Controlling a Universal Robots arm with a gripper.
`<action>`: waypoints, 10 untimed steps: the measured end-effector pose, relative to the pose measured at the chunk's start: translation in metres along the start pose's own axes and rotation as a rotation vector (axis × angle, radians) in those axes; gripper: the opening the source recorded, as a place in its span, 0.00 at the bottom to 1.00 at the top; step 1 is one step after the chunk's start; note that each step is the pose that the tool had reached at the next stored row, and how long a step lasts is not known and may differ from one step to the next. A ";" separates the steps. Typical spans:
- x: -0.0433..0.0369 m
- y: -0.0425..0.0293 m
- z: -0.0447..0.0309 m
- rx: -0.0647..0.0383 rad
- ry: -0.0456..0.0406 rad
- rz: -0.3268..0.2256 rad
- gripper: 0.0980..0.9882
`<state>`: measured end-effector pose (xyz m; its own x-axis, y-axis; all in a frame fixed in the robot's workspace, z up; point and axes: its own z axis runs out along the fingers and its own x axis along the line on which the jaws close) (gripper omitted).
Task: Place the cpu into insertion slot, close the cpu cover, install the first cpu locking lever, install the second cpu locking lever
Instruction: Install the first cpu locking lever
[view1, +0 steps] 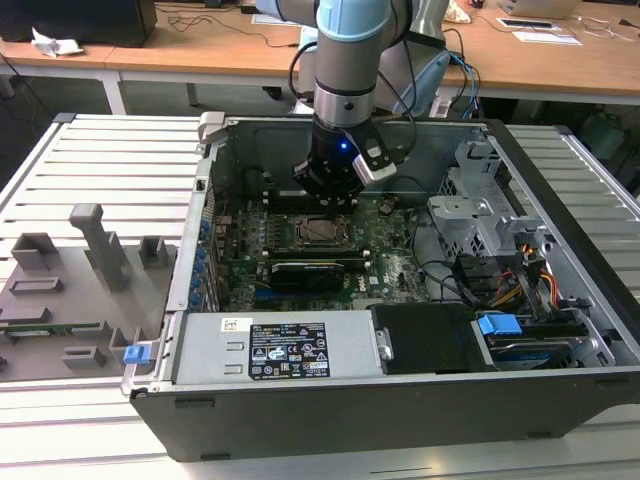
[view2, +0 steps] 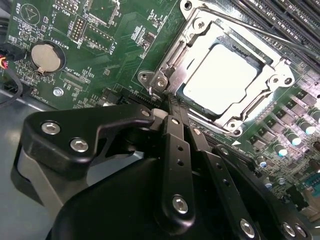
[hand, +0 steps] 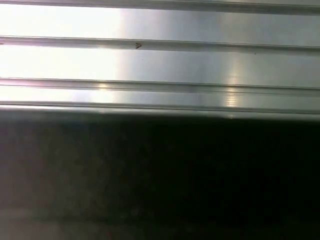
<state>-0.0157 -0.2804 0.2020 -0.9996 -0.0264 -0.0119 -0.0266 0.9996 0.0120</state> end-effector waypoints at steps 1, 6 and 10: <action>0.0000 0.0000 0.0005 0.000 0.0000 0.000 0.01; 0.0000 0.0002 0.0019 0.000 -0.0002 0.000 0.01; -0.0001 0.0004 -0.0088 0.000 -0.0002 0.000 0.01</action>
<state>-0.0156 -0.2800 0.2108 -0.9996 -0.0264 -0.0121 -0.0265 0.9996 0.0116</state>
